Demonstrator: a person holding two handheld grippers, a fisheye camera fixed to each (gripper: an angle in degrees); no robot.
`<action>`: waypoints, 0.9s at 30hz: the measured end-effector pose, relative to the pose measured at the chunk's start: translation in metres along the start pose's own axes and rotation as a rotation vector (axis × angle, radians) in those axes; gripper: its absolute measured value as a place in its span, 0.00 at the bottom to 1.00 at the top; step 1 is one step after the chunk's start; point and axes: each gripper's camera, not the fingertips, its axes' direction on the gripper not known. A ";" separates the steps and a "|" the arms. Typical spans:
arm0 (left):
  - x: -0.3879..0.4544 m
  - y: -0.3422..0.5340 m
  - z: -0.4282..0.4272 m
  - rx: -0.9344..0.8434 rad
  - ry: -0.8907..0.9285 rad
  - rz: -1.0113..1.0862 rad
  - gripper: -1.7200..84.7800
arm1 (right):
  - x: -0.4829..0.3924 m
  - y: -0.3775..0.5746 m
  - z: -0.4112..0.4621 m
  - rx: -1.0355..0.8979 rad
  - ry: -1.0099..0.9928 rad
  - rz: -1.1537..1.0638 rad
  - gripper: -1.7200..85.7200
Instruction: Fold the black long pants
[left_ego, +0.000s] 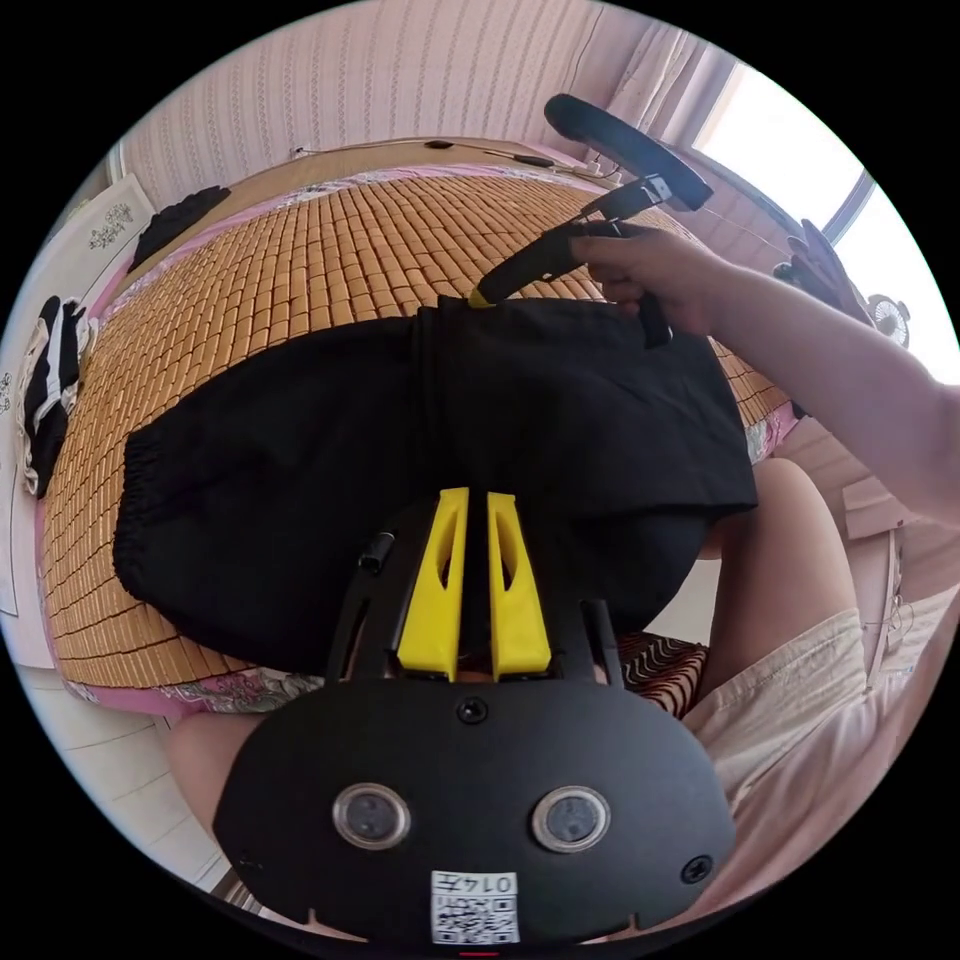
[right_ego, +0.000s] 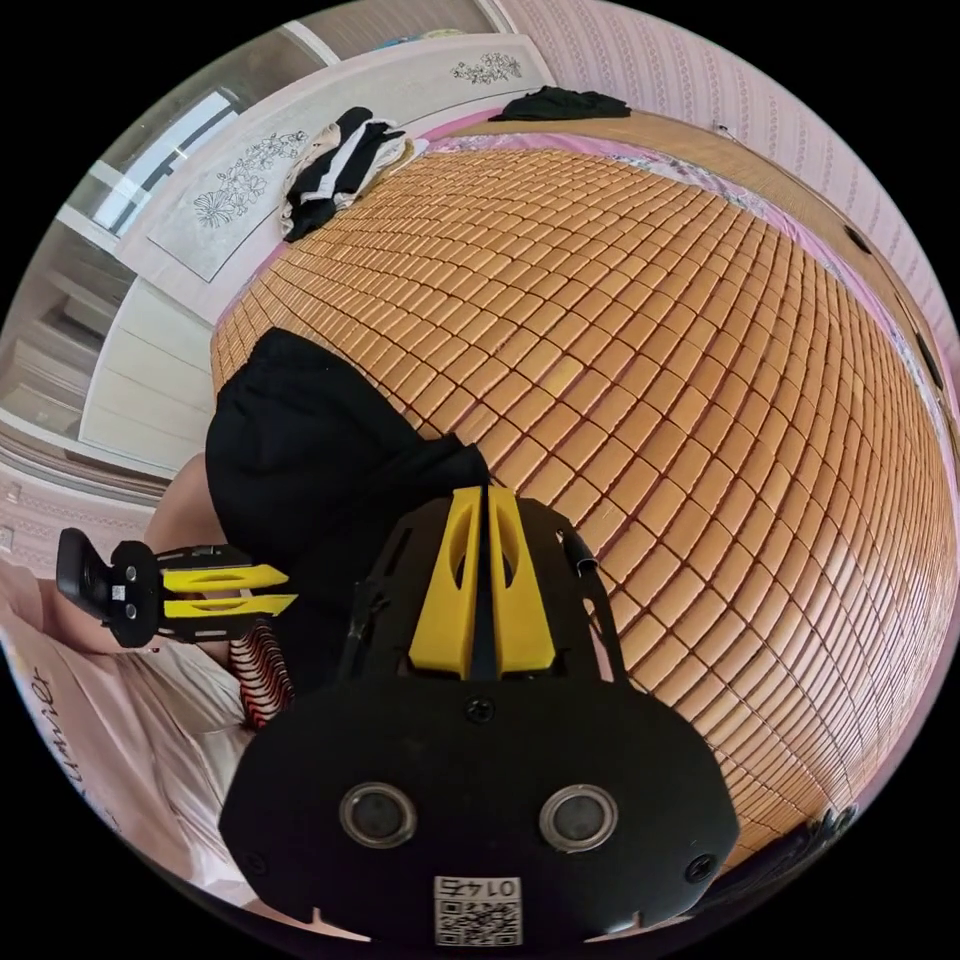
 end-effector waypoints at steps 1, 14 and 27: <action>-0.002 0.001 -0.009 0.014 0.011 0.008 0.06 | -0.002 -0.001 -0.003 0.015 0.000 -0.010 0.03; -0.041 0.016 -0.061 0.021 0.091 -0.063 0.03 | -0.033 -0.039 -0.008 0.126 -0.150 -0.207 0.02; -0.036 0.008 -0.058 -0.073 -0.020 0.020 0.04 | -0.012 -0.065 0.033 0.045 -0.085 -0.115 0.02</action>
